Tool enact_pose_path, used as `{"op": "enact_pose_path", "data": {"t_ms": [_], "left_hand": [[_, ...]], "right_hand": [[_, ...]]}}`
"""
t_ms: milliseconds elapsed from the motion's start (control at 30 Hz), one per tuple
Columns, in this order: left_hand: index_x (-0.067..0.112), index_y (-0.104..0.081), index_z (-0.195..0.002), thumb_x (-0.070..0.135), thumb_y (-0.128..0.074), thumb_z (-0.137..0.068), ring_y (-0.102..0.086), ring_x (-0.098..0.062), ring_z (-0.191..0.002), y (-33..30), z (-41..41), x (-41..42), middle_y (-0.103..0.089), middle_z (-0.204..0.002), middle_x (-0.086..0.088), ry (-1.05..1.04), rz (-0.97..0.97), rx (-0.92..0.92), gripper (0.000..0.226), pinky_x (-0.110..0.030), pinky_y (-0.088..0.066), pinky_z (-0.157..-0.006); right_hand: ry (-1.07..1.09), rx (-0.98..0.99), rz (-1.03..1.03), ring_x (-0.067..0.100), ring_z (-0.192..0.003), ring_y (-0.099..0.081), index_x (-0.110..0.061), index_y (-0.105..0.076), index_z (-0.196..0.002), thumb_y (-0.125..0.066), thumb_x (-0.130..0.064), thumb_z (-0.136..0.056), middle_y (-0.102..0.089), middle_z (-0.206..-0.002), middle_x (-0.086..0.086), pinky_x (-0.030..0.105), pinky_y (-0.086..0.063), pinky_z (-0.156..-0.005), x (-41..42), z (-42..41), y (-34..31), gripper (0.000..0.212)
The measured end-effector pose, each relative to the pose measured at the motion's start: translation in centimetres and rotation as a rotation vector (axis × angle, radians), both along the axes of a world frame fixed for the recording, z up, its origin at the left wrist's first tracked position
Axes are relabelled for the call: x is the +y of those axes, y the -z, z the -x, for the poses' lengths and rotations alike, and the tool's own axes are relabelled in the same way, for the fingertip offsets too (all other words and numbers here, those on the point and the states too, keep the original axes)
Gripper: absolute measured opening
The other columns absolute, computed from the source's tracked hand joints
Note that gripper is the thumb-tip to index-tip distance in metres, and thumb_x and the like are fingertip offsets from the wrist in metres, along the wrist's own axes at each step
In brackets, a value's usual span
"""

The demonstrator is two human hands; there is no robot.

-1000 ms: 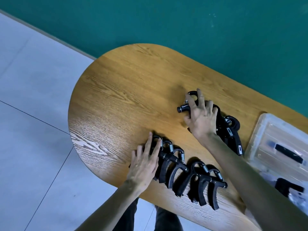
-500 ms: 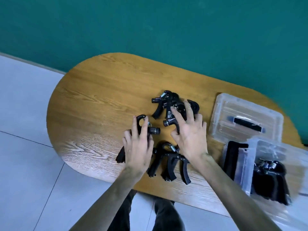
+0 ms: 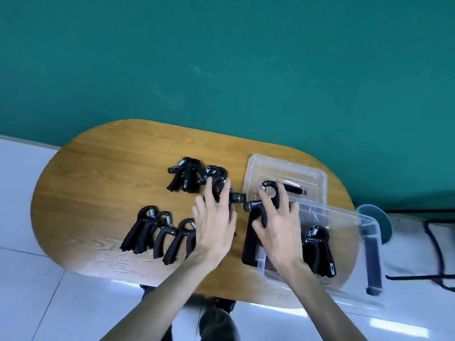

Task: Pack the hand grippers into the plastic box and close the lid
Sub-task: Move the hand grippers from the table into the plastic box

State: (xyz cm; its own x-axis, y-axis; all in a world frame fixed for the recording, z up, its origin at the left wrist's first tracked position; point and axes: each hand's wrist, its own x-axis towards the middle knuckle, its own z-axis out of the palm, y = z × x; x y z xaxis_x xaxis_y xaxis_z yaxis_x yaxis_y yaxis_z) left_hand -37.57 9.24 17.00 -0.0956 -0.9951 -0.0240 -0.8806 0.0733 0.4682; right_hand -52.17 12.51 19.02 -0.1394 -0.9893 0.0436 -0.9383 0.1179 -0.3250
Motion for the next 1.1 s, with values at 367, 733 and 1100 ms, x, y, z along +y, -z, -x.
{"op": "enact_pose_path", "data": {"t_ms": [367, 733, 1100], "left_hand": [[0.025, -0.023, -0.156, 0.023, -0.054, -0.096, -0.043, -0.036, -0.112, 0.6, 13.3, 3.8, -0.022, -0.159, -0.024, 0.265, -0.005, -0.162, 0.068, -0.046, -0.041, -0.092], [0.024, -0.027, -0.155, 0.026, -0.058, -0.095, -0.045, -0.034, -0.105, 5.8, 18.1, 6.0, -0.021, -0.16, -0.026, 0.354, -0.119, -0.29, 0.068, -0.044, -0.038, -0.087], [0.021, -0.027, -0.154, 0.022, -0.058, -0.095, -0.047, -0.034, -0.109, 11.6, 18.3, 6.4, -0.025, -0.158, -0.029, 0.31, -0.247, -0.341, 0.067, -0.043, -0.04, -0.089]], "right_hand": [[0.332, -0.023, 0.006, 0.033, -0.098, -0.037, -0.029, -0.05, -0.144, -0.073, -0.013, -0.074, -0.03, -0.16, 0.011, 0.051, -0.048, -0.087, 7.0, 12.9, 1.8, 0.075], [0.342, -0.078, -0.08, 0.038, -0.099, -0.043, -0.028, -0.048, -0.145, -0.072, -0.01, -0.077, -0.03, -0.16, 0.013, 0.047, -0.046, -0.085, 8.7, 17.6, 7.7, 0.075], [0.199, -0.099, -0.254, 0.047, -0.111, -0.043, -0.022, -0.037, -0.15, -0.063, -0.01, -0.084, -0.016, -0.161, 0.023, 0.054, -0.042, -0.092, 8.1, 20.1, 15.4, 0.072]]}}
